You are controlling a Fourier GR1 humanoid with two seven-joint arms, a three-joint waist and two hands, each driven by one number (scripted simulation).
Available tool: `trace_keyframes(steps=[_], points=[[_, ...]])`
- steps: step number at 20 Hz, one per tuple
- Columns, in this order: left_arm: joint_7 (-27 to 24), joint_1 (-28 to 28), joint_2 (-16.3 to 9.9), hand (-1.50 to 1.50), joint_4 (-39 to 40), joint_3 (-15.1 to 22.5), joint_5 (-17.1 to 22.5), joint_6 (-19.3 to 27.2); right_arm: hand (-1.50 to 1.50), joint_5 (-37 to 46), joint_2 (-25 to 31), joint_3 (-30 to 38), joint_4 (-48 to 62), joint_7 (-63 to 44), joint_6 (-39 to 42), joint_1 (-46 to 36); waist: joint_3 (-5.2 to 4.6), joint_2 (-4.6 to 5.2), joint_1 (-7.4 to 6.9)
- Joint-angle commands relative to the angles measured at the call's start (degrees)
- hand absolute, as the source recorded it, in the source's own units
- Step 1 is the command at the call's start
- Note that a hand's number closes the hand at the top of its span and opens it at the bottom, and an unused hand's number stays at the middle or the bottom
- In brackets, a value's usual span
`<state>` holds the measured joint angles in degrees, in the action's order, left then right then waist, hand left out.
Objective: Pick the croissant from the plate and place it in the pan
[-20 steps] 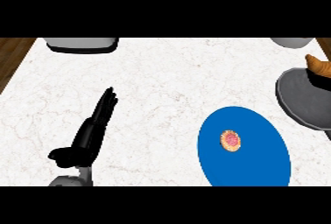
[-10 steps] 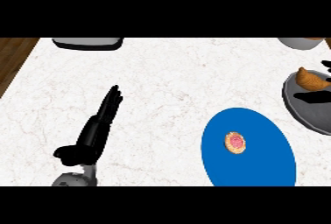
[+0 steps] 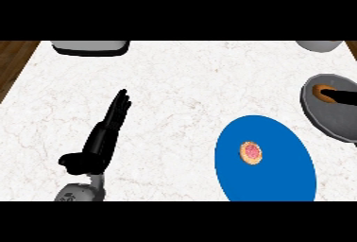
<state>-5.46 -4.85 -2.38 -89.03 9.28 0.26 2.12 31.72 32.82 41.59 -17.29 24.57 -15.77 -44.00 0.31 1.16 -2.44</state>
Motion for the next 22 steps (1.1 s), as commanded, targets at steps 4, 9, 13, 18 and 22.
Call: trace_keyframes(steps=[4, 9, 13, 18, 22], points=[[-2.6, 7.1, -1.2, 0.00, -3.2, 0.2, 0.3, -1.0, -1.50, -8.8, 5.2, 6.2, 1.6, 4.3, 11.2, 3.0, -0.20, -0.89, 1.27], [-0.5, 2.0, 0.4, 0.00, 0.0, -0.3, -1.0, 1.0, -1.50, -13.4, 9.4, 8.2, 3.1, 8.6, 28.1, 7.9, -0.20, -0.93, 2.33], [-1.8, 3.1, -1.6, 0.00, 0.6, -2.9, 0.8, -1.1, -1.50, -14.8, 8.4, 6.7, 1.2, 14.3, 34.7, 14.4, -0.29, -1.16, 2.63], [-4.2, 0.9, 0.8, 0.00, 4.9, -2.2, -1.7, 0.9, -1.50, -16.1, 6.0, 3.4, -2.6, 16.5, 36.4, 16.9, -0.34, -1.18, 2.71], [2.2, 5.2, -1.0, 0.00, -5.6, -1.4, 0.4, -1.5, -1.50, -16.9, 8.2, 1.9, -0.8, 20.7, 35.7, 19.5, -0.22, -1.01, 1.76]])
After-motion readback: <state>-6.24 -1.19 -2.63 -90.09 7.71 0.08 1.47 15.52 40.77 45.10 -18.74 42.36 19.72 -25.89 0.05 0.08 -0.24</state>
